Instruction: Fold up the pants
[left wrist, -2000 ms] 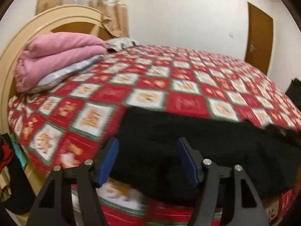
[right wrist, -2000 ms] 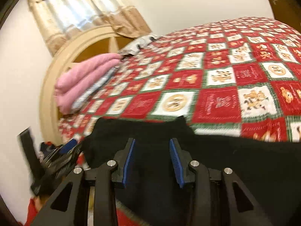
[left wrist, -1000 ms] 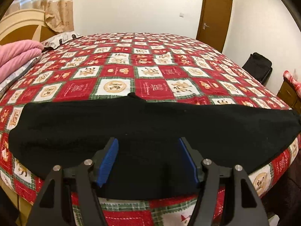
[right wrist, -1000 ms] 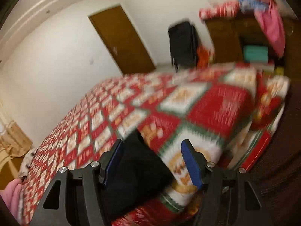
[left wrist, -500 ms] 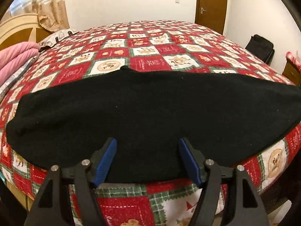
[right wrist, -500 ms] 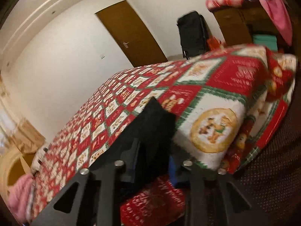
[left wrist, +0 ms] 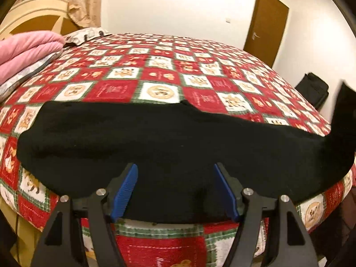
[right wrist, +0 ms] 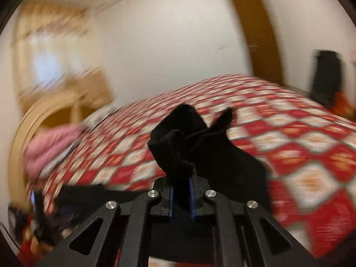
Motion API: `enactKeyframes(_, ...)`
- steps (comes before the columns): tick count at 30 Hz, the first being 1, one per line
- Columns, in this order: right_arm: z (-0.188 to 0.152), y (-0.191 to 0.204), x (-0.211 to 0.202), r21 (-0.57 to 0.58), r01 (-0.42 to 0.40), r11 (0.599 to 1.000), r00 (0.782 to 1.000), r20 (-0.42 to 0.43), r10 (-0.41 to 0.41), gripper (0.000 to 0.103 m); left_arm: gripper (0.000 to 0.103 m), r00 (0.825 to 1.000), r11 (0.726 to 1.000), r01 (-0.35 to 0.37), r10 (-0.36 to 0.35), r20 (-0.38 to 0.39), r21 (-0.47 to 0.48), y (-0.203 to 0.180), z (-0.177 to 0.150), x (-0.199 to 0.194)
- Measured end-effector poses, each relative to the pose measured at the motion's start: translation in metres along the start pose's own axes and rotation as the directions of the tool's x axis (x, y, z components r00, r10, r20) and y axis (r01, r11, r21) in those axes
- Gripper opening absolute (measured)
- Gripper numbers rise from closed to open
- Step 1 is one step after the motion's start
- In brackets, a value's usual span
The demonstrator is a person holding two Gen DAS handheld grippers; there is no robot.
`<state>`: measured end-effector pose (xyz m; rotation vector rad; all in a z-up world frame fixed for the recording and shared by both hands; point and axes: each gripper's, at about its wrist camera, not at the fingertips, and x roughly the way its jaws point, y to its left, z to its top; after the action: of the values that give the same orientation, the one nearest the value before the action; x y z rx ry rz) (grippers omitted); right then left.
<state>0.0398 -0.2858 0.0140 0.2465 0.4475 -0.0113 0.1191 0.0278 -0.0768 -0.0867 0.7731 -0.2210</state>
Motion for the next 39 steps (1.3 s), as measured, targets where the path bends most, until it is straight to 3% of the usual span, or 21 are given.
enactKeyframes(5, -0.063, 0.088, 0.082, -0.177, -0.123, 0.976, 0.978, -0.188, 0.089, 0.011, 0.072, 1.0, 1.0, -0.014, 0.014, -0.003, -0.016, 0.015, -0.004, -0.002)
enactKeyframes(10, -0.123, 0.119, 0.121, -0.352, -0.077, 0.933, 0.961, -0.277, -0.025, 0.016, 0.072, 1.0, 0.999, -0.017, 0.018, 0.002, -0.038, 0.028, -0.005, 0.0)
enactKeyframes(12, -0.132, 0.126, 0.116, -0.418, -0.058, 0.907, 0.965, -0.258, -0.057, 0.026, 0.072, 1.0, 0.999, -0.014, 0.013, -0.007, -0.052, 0.031, -0.005, 0.004)
enactKeyframes(14, -0.134, 0.126, 0.099, -0.428, -0.122, 0.895, 0.959, -0.285, -0.005, 0.063, 0.072, 1.0, 0.998, -0.006, 0.005, -0.017, -0.058, 0.032, -0.007, 0.007)
enactKeyframes(16, -0.137, 0.136, 0.086, -0.42, -0.241, 0.875, 0.936, -0.34, 0.095, 0.07, 0.072, 1.0, 0.998, 0.003, -0.004, -0.029, -0.058, 0.031, -0.008, 0.01)
enactKeyframes(18, -0.139, 0.143, 0.076, -0.45, -0.29, 0.845, 0.922, -0.368, 0.121, 0.07, 0.072, 1.0, 0.999, 0.006, -0.007, -0.027, -0.043, 0.028, -0.01, 0.009)
enactKeyframes(19, -0.131, 0.138, 0.071, -0.405, -0.333, 0.851, 0.91, -0.376, 0.177, 0.07, 0.072, 1.0, 0.999, 0.006, -0.007, -0.025, -0.034, 0.027, -0.009, 0.008)
enactKeyframes(21, -0.107, 0.116, 0.069, -0.22, -0.401, 0.889, 0.879, -0.367, 0.306, 0.07, 0.072, 1.0, 1.0, 0.004, -0.005, -0.019, -0.022, 0.026, -0.009, 0.007)
enactKeyframes(22, -0.096, 0.105, 0.07, -0.142, -0.393, 0.908, 0.881, -0.34, 0.329, 0.07, 0.072, 1.0, 1.0, 0.006, -0.007, -0.014, -0.016, 0.025, -0.009, 0.006)
enactKeyframes(24, -0.072, 0.075, 0.078, -0.009, -0.307, 0.952, 0.917, -0.27, 0.293, 0.069, 0.072, 1.0, 1.0, 0.018, -0.019, -0.009, -0.008, 0.022, -0.008, 0.005)
enactKeyframes(26, -0.052, 0.052, 0.091, 0.036, -0.203, 0.978, 0.949, -0.24, 0.206, 0.052, 0.072, 0.999, 0.999, 0.038, -0.038, -0.01, 0.008, 0.017, -0.006, 0.006)
enactKeyframes(30, -0.043, 0.052, 0.117, 0.031, -0.161, 0.987, 0.947, -0.276, 0.163, 0.051, 0.072, 0.998, 0.994, 0.07, -0.07, -0.006, 0.083, -0.002, -0.002, 0.007)
enactKeyframes(34, -0.054, 0.066, 0.15, 0.03, -0.142, 0.989, 0.92, -0.365, 0.143, 0.051, 0.072, 0.995, 0.98, 0.098, -0.1, 0.003, 0.174, -0.024, 0.006, 0.01)
enactKeyframes(36, -0.063, 0.068, 0.155, 0.008, -0.096, 0.995, 0.917, -0.389, 0.092, 0.032, 0.072, 0.997, 0.97, 0.07, -0.076, 0.016, 0.233, -0.033, 0.009, 0.011)
enactKeyframes(37, -0.066, 0.066, 0.155, 0.007, -0.08, 0.997, 0.918, -0.389, 0.076, 0.016, 0.072, 0.998, 0.961, 0.041, -0.051, 0.027, 0.274, -0.038, 0.011, 0.013)
enactKeyframes(39, -0.069, 0.05, 0.151, 0.088, -0.1, 0.991, 0.916, -0.381, 0.127, 0.012, 0.072, 0.998, 0.944, 0.028, -0.043, 0.037, 0.329, -0.045, 0.018, 0.015)
